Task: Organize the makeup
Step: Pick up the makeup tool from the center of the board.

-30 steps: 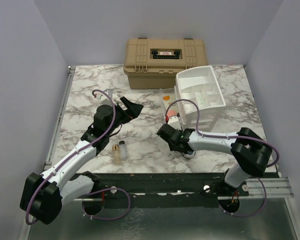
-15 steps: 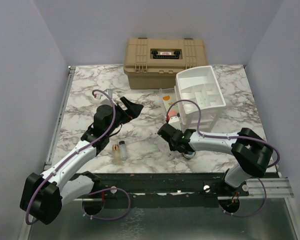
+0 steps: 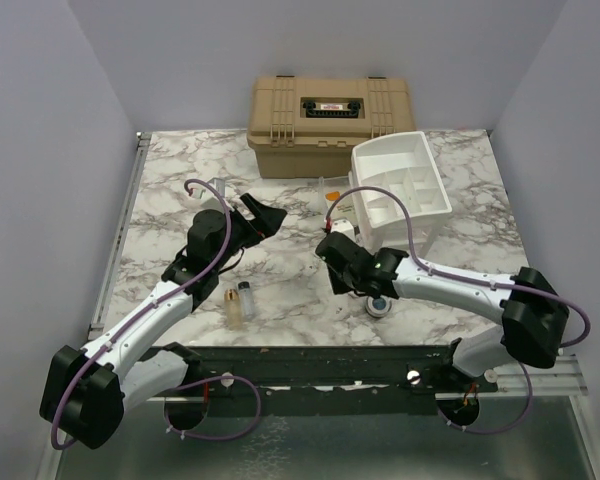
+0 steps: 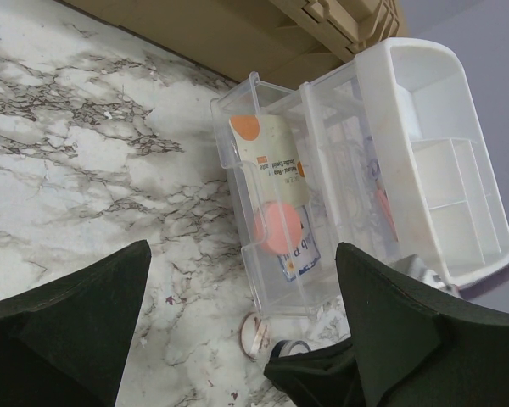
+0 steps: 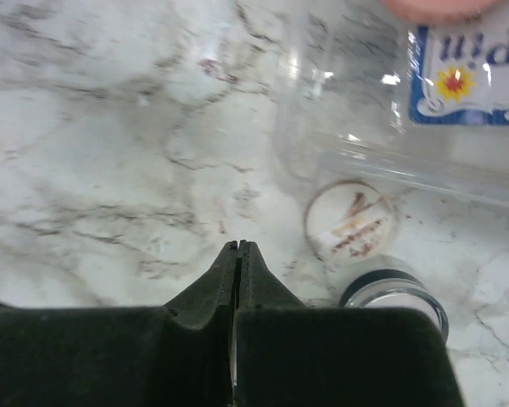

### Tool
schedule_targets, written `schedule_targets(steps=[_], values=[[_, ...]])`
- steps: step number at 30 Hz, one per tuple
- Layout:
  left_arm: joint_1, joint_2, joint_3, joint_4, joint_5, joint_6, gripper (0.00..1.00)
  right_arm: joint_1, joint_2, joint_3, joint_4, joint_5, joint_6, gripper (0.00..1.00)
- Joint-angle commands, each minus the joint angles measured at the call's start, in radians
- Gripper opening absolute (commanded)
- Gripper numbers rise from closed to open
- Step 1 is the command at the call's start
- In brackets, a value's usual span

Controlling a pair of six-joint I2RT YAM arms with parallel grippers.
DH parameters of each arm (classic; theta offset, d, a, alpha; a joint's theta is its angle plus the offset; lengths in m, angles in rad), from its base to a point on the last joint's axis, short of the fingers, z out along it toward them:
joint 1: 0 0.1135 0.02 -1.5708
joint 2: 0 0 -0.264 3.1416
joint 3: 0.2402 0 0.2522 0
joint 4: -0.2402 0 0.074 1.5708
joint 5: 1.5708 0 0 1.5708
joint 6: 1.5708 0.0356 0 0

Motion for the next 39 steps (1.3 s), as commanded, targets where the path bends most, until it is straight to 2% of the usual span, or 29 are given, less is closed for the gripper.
schedule_targets(steps=[1, 4, 5, 6, 9, 12, 15, 20, 26, 30, 36, 38, 39], values=[[0.003, -0.016, -0.008, 0.001, -0.011, 0.014, 0.92, 0.030, -0.052, 0.063, -0.041, -0.099, -0.045, 0.01], [0.003, -0.022, -0.007, -0.001, -0.012, 0.017, 0.92, 0.032, -0.057, 0.071, -0.112, -0.049, 0.006, 0.04], [0.003, -0.024, -0.006, -0.004, -0.014, 0.019, 0.92, 0.032, -0.054, 0.060, -0.138, -0.010, 0.035, 0.16], [0.002, -0.026, -0.009, -0.004, -0.018, 0.015, 0.92, 0.032, -0.045, 0.043, -0.155, 0.034, 0.065, 0.23], [0.002, -0.022, -0.017, 0.008, -0.016, 0.005, 0.92, 0.031, -0.018, -0.002, -0.177, 0.112, 0.136, 0.36], [0.003, -0.019, -0.015, 0.010, -0.008, 0.002, 0.92, 0.009, -0.017, -0.055, -0.106, 0.096, 0.178, 0.44], [0.003, -0.018, -0.013, 0.011, -0.008, 0.002, 0.92, -0.037, 0.002, -0.091, -0.016, 0.061, 0.184, 0.46], [0.003, -0.027, -0.009, 0.002, -0.008, 0.008, 0.92, -0.064, 0.061, -0.085, 0.024, 0.081, 0.175, 0.56], [0.003, -0.023, -0.012, 0.002, -0.008, 0.006, 0.92, -0.121, 0.060, -0.148, 0.123, 0.029, 0.150, 0.56], [0.003, -0.020, -0.012, 0.002, -0.009, 0.008, 0.92, -0.122, 0.108, -0.134, 0.081, 0.041, 0.142, 0.47], [0.003, -0.024, -0.019, 0.001, -0.009, 0.009, 0.92, -0.120, 0.138, -0.155, 0.043, 0.022, 0.138, 0.47], [0.003, -0.025, -0.019, 0.001, -0.010, 0.009, 0.92, -0.120, 0.125, -0.176, 0.048, 0.006, 0.141, 0.43], [0.003, -0.026, -0.020, 0.002, -0.011, 0.008, 0.92, -0.119, 0.121, -0.184, 0.049, 0.001, 0.140, 0.38]])
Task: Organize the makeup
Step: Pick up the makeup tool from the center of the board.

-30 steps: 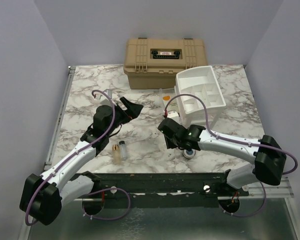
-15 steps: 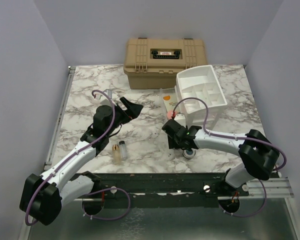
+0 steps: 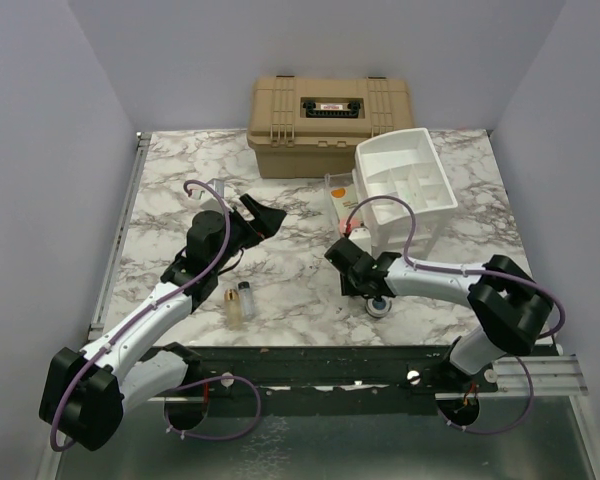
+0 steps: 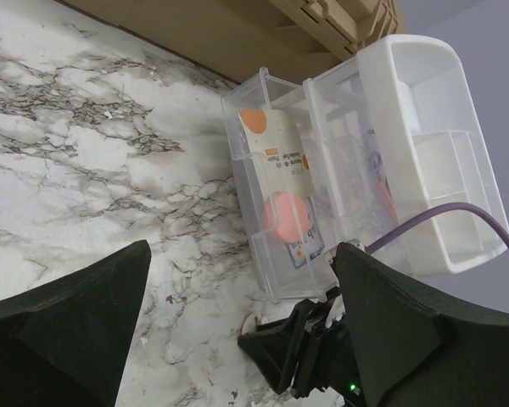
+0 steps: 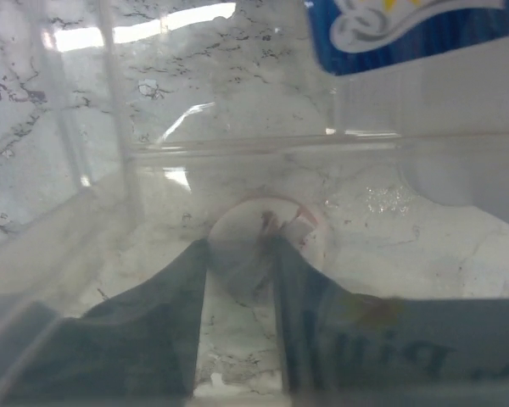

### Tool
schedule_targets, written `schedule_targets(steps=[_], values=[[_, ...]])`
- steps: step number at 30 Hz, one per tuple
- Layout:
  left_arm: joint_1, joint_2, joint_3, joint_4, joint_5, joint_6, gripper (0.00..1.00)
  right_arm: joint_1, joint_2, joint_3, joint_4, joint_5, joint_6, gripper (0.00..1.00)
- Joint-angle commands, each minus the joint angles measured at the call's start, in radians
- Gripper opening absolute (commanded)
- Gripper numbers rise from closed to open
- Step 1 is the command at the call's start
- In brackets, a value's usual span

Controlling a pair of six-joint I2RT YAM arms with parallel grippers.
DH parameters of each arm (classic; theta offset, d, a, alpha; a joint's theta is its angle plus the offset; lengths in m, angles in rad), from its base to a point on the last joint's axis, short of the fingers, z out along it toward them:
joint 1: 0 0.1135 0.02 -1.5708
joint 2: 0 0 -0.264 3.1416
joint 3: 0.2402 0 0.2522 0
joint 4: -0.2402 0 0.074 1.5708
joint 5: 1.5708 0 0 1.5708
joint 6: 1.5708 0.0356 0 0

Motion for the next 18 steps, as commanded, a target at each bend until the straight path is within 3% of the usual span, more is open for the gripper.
schedule_targets(steps=[1, 9, 18], values=[[0.003, -0.015, -0.014, 0.004, -0.010, 0.008, 0.92, -0.010, 0.021, -0.069, -0.060, -0.046, 0.009, 0.33], [0.003, -0.015, -0.013, 0.008, -0.008, 0.005, 0.92, -0.010, -0.027, -0.012, -0.102, -0.007, -0.006, 0.01], [0.003, -0.019, -0.016, 0.009, -0.007, 0.006, 0.92, 0.013, -0.146, 0.122, -0.172, -0.054, -0.117, 0.01]])
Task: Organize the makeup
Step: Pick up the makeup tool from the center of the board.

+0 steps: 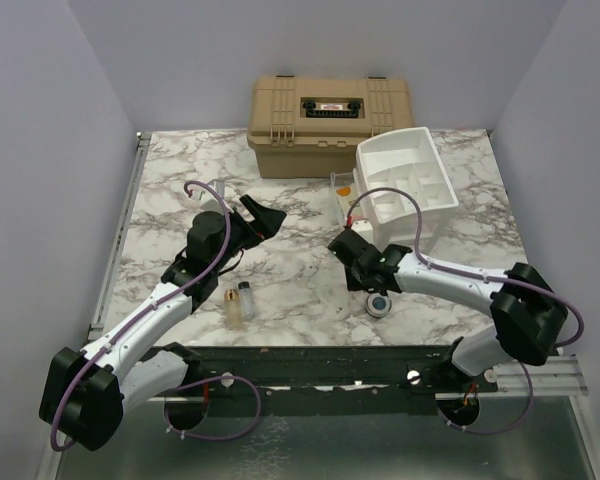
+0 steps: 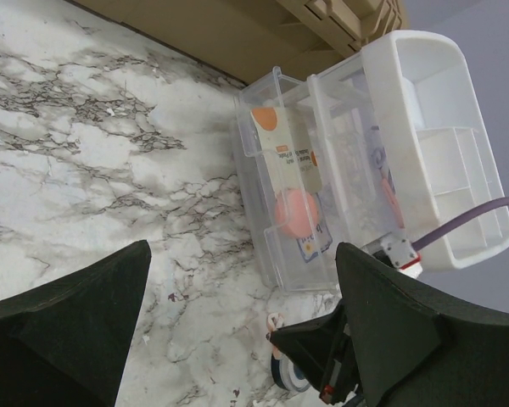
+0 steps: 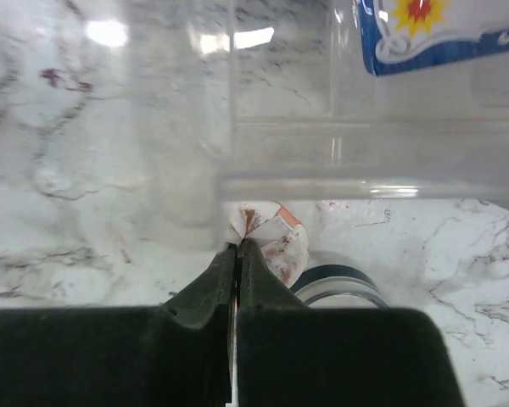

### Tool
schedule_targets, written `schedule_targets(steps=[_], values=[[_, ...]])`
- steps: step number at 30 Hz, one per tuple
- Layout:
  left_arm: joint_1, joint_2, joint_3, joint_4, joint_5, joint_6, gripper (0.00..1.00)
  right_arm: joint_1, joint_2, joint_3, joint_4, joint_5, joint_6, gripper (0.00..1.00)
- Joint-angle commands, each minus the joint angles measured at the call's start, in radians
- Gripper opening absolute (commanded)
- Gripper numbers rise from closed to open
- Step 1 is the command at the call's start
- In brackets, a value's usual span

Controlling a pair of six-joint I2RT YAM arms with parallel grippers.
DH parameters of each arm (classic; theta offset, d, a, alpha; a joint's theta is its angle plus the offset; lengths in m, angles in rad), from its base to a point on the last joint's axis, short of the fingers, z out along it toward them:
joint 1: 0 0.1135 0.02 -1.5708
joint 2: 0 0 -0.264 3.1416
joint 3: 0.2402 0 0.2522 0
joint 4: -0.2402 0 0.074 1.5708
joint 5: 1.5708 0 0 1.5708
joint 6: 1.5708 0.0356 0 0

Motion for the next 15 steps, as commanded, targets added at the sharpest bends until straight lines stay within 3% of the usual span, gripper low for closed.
schedule_targets(steps=[1, 8, 12, 15], values=[[0.003, -0.019, -0.008, 0.008, -0.008, 0.007, 0.92, 0.021, -0.081, 0.085, -0.066, -0.072, -0.085, 0.01], [0.003, -0.015, -0.002, 0.007, -0.011, 0.009, 0.92, 0.039, -0.203, 0.171, -0.024, -0.369, -0.209, 0.01], [0.003, -0.011, 0.000, 0.010, -0.012, 0.008, 0.92, 0.039, -0.235, 0.258, -0.024, -0.363, -0.225, 0.01], [0.003, -0.006, 0.000, 0.016, -0.007, 0.005, 0.92, 0.039, -0.209, 0.351, -0.060, -0.252, -0.236, 0.01]])
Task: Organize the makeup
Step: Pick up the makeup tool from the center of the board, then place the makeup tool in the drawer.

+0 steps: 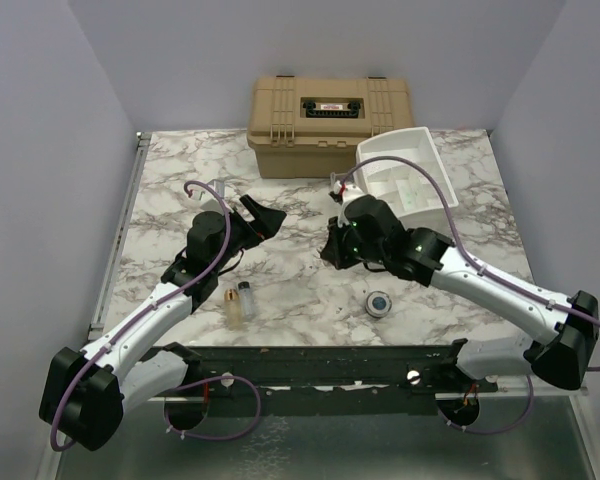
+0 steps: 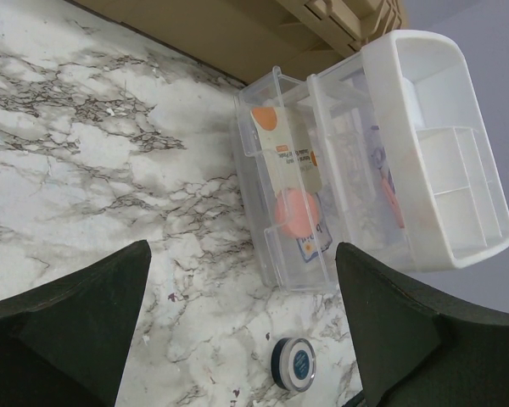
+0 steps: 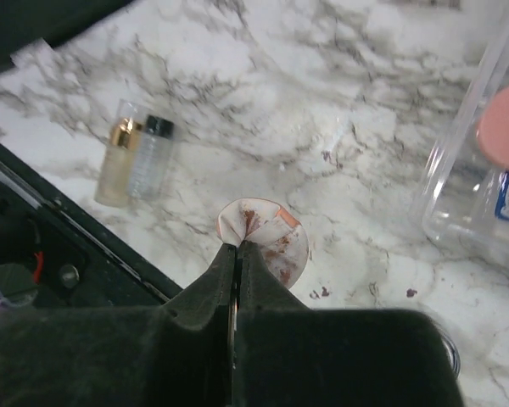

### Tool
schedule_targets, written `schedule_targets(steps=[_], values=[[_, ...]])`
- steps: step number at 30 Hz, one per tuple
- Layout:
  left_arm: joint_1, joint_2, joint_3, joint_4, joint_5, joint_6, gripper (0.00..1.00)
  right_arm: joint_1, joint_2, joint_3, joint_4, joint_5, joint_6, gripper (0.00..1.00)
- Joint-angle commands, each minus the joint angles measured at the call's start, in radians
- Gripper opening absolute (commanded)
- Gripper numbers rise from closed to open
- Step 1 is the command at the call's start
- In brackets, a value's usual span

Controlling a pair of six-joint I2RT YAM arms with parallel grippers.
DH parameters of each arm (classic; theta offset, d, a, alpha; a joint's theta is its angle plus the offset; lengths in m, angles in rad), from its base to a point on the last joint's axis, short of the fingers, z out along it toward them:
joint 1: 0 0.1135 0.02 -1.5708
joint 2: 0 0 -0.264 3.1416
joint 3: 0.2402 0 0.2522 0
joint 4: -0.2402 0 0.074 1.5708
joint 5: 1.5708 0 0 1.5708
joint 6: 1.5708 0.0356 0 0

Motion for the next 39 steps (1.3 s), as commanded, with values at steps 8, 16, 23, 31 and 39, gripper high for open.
schedule_targets(steps=[8, 16, 23, 31, 39], values=[[0.004, 0.030, -0.002, 0.053, 0.033, 0.027, 0.93, -0.021, 0.220, 0.302, -0.214, 0.379, -0.066, 0.01], [0.007, 0.108, 0.030, 0.103, 0.072, 0.061, 0.94, -0.116, 0.277, 0.305, -0.213, 0.439, -0.040, 0.01], [0.006, 0.188, 0.057, 0.186, 0.160, 0.042, 0.94, -0.187, 0.296, 0.250, -0.137, 0.320, -0.073, 0.04], [0.001, 0.275, 0.097, 0.240, 0.231, 0.015, 0.94, -0.222, 0.345, 0.251, -0.111, 0.305, -0.102, 0.07], [-0.011, 0.357, 0.135, 0.294, 0.249, -0.014, 0.93, -0.222, 0.336, 0.275, -0.136, 0.368, -0.144, 0.32]])
